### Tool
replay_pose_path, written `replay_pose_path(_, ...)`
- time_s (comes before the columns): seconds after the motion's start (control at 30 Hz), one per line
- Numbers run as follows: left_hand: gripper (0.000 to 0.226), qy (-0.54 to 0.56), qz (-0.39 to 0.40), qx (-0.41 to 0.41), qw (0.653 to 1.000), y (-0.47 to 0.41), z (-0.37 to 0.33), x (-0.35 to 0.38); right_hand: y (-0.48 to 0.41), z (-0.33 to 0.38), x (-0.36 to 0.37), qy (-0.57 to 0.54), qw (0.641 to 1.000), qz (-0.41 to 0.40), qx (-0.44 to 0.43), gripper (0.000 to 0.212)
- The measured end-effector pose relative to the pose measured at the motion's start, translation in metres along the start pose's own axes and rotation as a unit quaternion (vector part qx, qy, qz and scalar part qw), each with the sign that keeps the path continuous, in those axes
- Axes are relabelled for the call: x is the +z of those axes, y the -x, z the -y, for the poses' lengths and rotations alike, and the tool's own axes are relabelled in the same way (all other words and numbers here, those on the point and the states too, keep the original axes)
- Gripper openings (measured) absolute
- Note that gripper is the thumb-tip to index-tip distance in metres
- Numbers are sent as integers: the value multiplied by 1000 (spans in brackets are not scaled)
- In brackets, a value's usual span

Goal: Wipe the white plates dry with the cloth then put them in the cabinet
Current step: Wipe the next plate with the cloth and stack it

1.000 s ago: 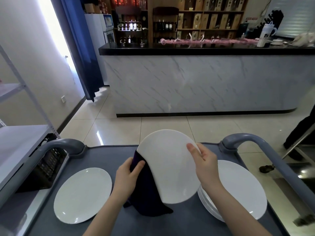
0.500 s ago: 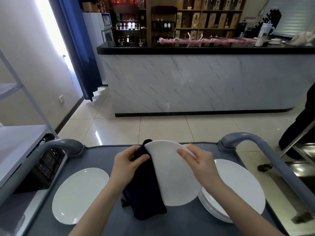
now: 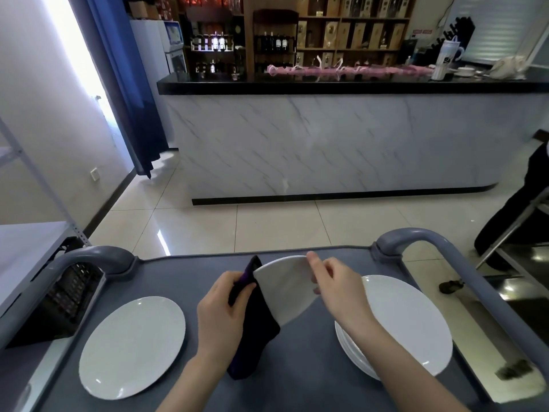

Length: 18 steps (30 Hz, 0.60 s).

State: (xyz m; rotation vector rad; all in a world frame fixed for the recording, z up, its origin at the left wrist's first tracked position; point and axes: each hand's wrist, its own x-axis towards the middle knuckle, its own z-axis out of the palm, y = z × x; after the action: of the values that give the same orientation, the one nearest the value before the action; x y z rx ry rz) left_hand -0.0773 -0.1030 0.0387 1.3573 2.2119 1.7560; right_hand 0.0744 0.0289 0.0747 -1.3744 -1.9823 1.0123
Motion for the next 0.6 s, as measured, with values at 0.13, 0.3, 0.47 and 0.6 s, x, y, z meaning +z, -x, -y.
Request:
replay_pose_path(0.13, 19, -29, -16, 107, 994, 12, 0, 6, 3, 15, 8, -179, 963, 105, 173, 49)
replay_pose_path(0.3, 11, -61, 2, 178, 982, 21, 5, 12, 3, 21, 13, -320, 897, 158, 262, 26)
replay_pose_path(0.47, 33, -89, 70, 191, 975, 34, 15, 7, 7, 14, 14, -463, 835, 135, 264, 10)
replay_pose_path(0.6, 36, -66, 146, 147, 976, 38, 17, 3, 12, 5, 15, -467, 844, 132, 228, 21)
